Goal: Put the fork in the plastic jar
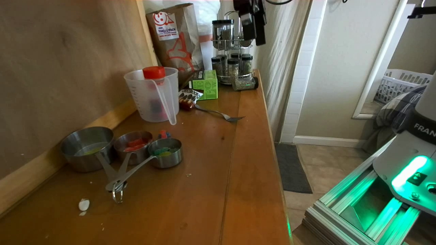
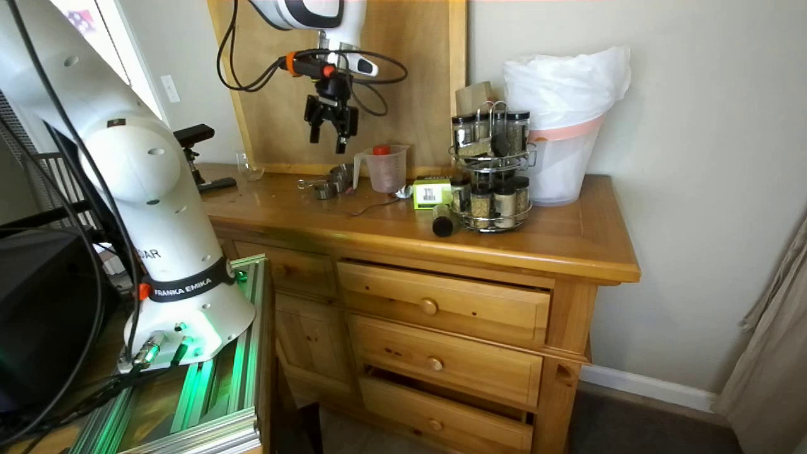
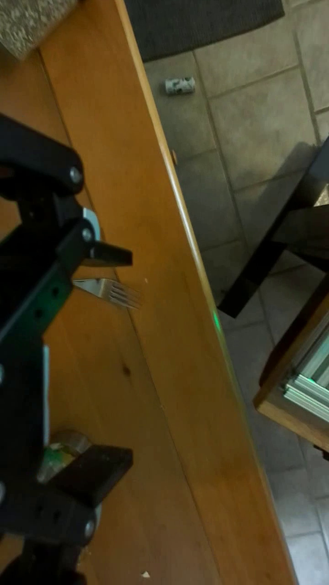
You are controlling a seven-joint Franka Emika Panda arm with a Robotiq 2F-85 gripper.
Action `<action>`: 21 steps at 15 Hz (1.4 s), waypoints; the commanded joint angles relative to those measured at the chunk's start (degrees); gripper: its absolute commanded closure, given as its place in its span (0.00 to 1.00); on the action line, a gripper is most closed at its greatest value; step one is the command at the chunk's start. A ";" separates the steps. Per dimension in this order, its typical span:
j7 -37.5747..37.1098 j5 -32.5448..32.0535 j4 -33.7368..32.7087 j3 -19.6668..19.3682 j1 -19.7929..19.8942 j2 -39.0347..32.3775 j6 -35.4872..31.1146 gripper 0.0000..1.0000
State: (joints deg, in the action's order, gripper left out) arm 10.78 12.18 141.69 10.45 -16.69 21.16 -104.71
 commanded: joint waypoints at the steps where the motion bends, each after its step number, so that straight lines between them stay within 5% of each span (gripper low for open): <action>1: 0.53 0.07 0.00 0.31 0.26 -0.86 0.32 0.00; 3: 1.08 0.08 -0.01 0.27 0.28 -1.65 0.35 0.00; 10: 0.55 7.80 2.39 1.05 0.23 -12.86 -25.52 0.00; 15: -9.71 1.65 2.14 2.87 0.74 -21.52 -36.81 0.00; 19: -23.18 -9.51 2.60 3.15 0.31 -24.70 -41.14 0.00; 21: -28.92 -14.40 2.28 2.80 0.02 -25.82 -41.51 0.10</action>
State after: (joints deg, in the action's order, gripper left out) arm -9.90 4.22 144.53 13.13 -16.59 -2.89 -144.77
